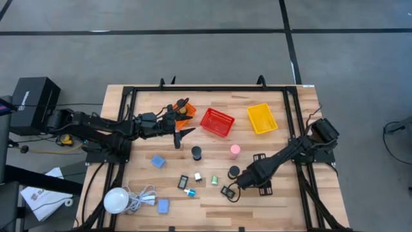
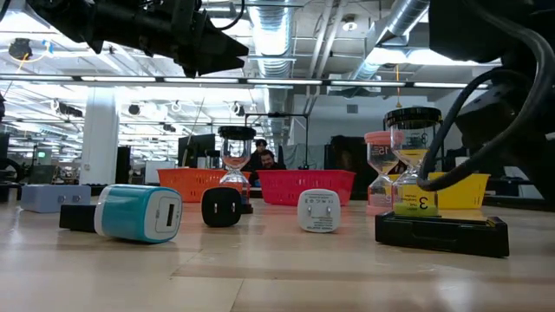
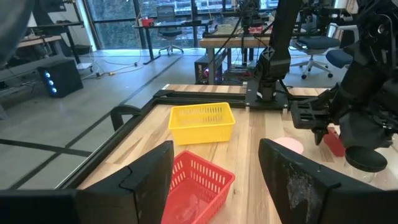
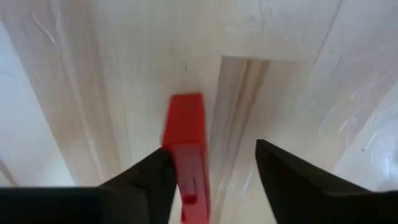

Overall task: Pick & Place Office items
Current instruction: Put the red digital clock into the red bin

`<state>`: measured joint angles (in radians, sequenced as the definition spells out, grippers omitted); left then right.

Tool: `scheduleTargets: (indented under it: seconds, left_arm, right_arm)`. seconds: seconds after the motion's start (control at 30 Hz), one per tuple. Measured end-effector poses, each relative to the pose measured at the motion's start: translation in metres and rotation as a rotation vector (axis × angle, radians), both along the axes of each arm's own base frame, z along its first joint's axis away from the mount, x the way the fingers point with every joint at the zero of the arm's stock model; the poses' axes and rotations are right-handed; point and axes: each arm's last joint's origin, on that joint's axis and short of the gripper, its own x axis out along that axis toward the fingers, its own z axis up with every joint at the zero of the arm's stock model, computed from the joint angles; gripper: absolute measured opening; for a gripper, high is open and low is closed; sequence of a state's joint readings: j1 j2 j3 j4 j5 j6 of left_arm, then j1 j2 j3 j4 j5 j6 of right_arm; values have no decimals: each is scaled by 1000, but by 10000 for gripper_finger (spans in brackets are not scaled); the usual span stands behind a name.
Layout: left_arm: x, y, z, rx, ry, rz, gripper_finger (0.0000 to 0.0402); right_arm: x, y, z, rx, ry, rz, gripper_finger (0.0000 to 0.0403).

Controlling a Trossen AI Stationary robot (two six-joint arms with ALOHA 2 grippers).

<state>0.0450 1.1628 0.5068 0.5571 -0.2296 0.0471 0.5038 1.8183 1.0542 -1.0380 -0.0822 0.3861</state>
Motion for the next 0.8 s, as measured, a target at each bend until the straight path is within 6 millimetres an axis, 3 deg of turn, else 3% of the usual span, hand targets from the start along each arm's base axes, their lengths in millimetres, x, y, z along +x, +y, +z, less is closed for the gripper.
scheduleTargets:
  seconds: [0.23,0.37,0.57,0.8]
  left_arm:
    - [0,0,0,0,0,0,225]
    - [0,0,0,0,0,0,223]
    - [0,0,0,0,0,1,222]
    - [0,0,0,0,-2,0,222]
  right_arm:
    - [6,-2,-1,68,-19,-31,89]
    - [10,-5,-1,82,-29,-29,53]
    - [16,-9,5,96,-37,-10,59]
    - [13,-17,33,57,69,47,57]
